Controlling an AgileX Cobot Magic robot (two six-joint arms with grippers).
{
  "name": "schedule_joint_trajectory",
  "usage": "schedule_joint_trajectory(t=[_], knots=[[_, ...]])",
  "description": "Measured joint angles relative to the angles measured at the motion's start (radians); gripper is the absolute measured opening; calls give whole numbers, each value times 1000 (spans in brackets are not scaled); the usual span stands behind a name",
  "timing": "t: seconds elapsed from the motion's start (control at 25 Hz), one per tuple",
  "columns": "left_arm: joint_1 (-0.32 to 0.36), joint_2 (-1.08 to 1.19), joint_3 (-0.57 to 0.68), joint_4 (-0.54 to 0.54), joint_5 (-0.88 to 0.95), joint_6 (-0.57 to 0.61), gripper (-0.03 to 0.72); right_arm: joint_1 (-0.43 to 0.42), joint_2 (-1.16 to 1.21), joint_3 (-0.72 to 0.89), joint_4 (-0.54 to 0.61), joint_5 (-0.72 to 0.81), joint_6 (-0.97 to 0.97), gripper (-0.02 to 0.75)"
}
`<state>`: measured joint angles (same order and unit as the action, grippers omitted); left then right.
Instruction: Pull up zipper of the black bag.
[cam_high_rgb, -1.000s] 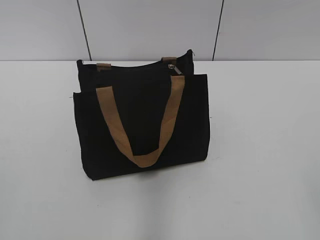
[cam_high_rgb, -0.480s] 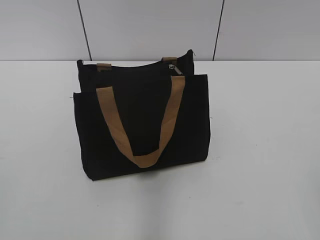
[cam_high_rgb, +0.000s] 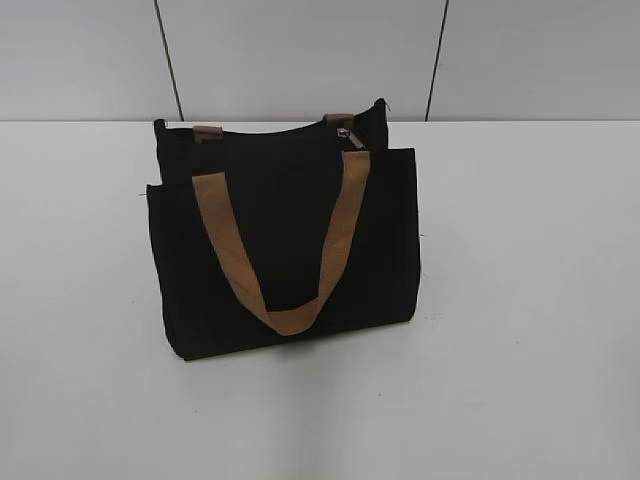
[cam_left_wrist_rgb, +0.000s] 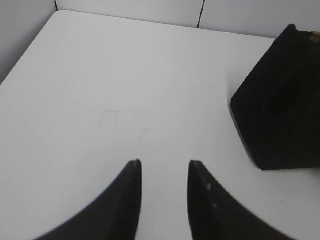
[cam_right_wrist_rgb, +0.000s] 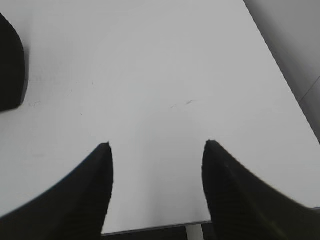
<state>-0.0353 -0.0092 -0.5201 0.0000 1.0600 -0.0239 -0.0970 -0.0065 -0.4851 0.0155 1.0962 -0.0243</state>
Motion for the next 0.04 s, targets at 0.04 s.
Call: schedule_joint_trajectory(t=[0.04], knots=[[0, 0, 0, 0, 0, 0, 241, 0, 0, 0, 0, 0, 0, 445]])
